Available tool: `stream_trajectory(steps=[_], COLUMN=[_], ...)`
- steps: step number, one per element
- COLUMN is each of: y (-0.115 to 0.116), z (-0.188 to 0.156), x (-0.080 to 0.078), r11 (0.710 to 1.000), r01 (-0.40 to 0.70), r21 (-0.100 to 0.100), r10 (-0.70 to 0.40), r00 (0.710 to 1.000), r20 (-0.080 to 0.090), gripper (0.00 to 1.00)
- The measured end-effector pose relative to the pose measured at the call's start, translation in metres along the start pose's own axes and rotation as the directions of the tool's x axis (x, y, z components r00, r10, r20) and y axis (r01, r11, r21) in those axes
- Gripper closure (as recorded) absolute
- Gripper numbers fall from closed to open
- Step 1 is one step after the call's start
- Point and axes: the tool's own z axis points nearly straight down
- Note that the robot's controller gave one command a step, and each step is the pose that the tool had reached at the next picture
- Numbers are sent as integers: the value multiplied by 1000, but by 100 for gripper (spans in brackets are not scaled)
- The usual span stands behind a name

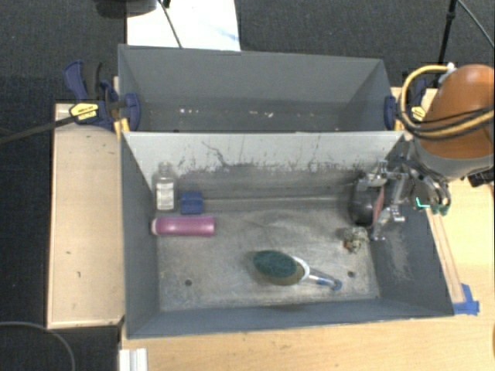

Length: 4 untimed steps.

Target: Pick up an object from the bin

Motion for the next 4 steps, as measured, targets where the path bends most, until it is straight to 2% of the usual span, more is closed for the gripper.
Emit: stream_trajectory(steps=[1,2,3,4], y=[-7,-11,-12,-9], z=[94,93,93,92], x=[5,17,31,30], r11=[966,952,933,931], r01=[258,305,360,365], r21=[-5,-6,-1,-4], r10=[-258,-305,-360,-365], r00=[966,952,933,931], r20=[15,17,11,16], gripper=[0,0,0,100])
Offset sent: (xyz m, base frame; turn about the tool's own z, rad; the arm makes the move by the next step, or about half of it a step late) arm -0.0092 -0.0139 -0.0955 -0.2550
